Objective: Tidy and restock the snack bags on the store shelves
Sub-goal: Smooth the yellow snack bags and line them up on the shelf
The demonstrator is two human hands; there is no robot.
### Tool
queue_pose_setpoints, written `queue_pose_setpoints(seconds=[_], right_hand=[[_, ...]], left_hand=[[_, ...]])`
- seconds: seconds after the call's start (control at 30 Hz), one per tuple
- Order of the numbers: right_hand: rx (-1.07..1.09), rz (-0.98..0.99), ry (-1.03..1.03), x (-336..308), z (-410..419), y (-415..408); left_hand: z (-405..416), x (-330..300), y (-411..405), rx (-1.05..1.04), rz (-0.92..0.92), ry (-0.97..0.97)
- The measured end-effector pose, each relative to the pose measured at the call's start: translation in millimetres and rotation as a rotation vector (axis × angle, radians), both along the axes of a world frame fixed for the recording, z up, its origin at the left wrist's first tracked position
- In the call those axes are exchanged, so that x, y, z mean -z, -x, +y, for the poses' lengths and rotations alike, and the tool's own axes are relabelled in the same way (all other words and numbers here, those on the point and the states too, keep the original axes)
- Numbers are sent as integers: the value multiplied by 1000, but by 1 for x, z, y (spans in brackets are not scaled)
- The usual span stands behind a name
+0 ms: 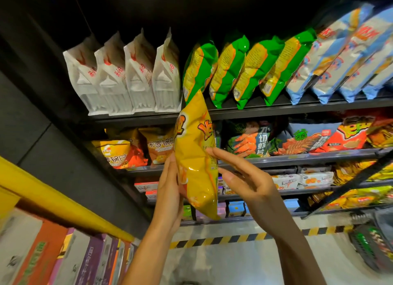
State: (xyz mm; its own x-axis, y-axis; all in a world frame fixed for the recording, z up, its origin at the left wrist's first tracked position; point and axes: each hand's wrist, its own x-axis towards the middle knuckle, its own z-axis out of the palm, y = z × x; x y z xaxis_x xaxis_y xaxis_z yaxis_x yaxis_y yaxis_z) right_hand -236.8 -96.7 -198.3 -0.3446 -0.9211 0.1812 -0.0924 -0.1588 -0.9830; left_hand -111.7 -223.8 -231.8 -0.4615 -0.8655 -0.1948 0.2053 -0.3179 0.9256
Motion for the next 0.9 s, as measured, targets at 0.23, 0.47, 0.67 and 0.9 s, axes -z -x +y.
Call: queue_pose_setpoints(seconds=[0.23, 0.47, 0.67, 0.9], right_hand=[[76, -80, 48, 8, 0, 0], [172, -388, 0, 8, 7, 15], [331, 82, 86, 10, 20, 25], [134, 434, 120, 21, 24, 21]], left_hand=[[-3, -8, -13, 233, 18, 218], [-6, -13, -26, 522, -14, 341], [2, -15, -18, 362, -106, 466], [0, -21, -17, 422, -165, 256]])
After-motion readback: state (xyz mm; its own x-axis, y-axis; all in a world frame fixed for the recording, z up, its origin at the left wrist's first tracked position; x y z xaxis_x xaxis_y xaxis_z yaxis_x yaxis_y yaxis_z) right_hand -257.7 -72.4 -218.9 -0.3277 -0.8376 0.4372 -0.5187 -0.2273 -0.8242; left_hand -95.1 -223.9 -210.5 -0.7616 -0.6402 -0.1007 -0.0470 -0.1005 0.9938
